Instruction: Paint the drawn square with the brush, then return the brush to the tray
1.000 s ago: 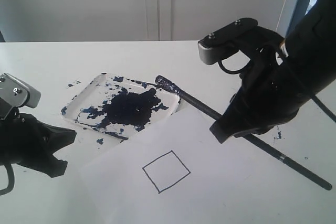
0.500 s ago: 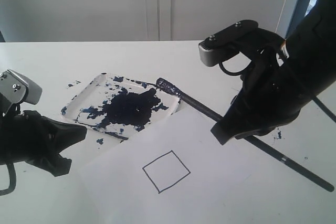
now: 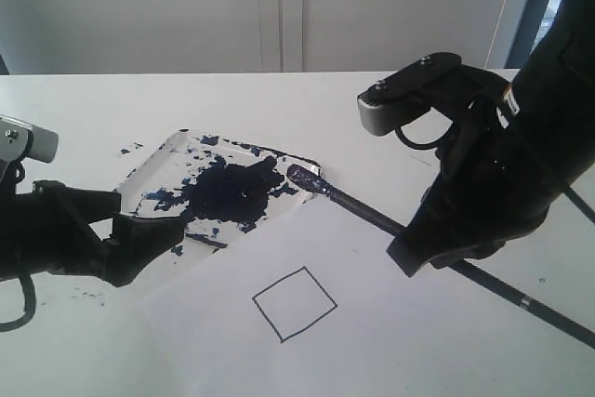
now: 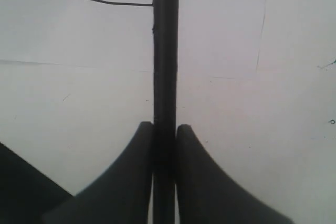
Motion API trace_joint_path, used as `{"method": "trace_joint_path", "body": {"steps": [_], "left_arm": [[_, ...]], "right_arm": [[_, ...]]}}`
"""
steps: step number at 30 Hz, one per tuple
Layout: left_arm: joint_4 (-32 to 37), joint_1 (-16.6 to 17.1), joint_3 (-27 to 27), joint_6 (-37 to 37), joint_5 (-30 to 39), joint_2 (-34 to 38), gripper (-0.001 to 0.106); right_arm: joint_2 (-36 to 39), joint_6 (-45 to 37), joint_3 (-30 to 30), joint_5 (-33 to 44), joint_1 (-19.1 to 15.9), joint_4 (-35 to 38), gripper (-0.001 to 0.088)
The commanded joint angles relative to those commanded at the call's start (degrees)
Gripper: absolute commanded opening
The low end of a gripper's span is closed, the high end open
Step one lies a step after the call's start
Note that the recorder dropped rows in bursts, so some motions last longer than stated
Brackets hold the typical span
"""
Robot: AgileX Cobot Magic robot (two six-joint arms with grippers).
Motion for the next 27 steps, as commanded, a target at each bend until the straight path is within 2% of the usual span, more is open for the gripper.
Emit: {"method": "trace_joint_path", "body": {"steps": [3,5,6,7,8,9,10,13,15,19,27], "left_arm": [[6.50,-0.57,0.00,-1.81,5.16,0.00,0.105],[9.06,-3.47,0.00,-2.60,9.07,0.00,0.105],[9.37,-6.49,-0.37,-1.65,11.26,0.13,0.105],[9.60,-7.94,-0.87,-1.53,12.41,0.12,0.105],[9.98,-11.94,-2.12,-1.53,16.91,0.43,0.105],[10.28,-13.56,-2.67,-1.53,19.64,0.59,0.105],[10.28,-17.48,-4.00,-1.53,24.53,1.68,0.105],[9.64,-24.34,-5.98,-1.65,30.77,6.33,0.105],[8.05,-25.91,-6.97,-1.77,33.99,9.99,0.105],[8.05,-26.69,-9.06,-2.06,33.51,16.24,0.105],[8.05,-26.69,-9.86,-2.31,34.23,18.98,0.105]], "right_arm": [[0.00,-0.10,0.00,-0.35,0.00,0.00,0.0000],[0.00,-0.11,0.00,-0.24,0.00,0.00,0.0000],[0.00,-0.11,0.00,0.25,0.00,0.00,0.0000],[0.00,-0.11,0.00,0.51,0.00,0.00,0.0000],[0.00,-0.11,0.00,1.17,0.00,0.00,0.0000],[0.00,-0.11,0.00,1.53,0.00,0.00,0.0000],[0.00,0.00,0.00,2.49,0.00,0.10,0.0000],[0.00,0.65,0.00,4.12,0.00,0.32,0.0000],[0.00,0.65,0.23,4.25,0.00,0.56,0.0000],[0.00,0.65,0.32,4.25,0.00,1.45,0.0000],[2.06,2.76,0.35,4.25,0.00,1.58,0.0000]]}}
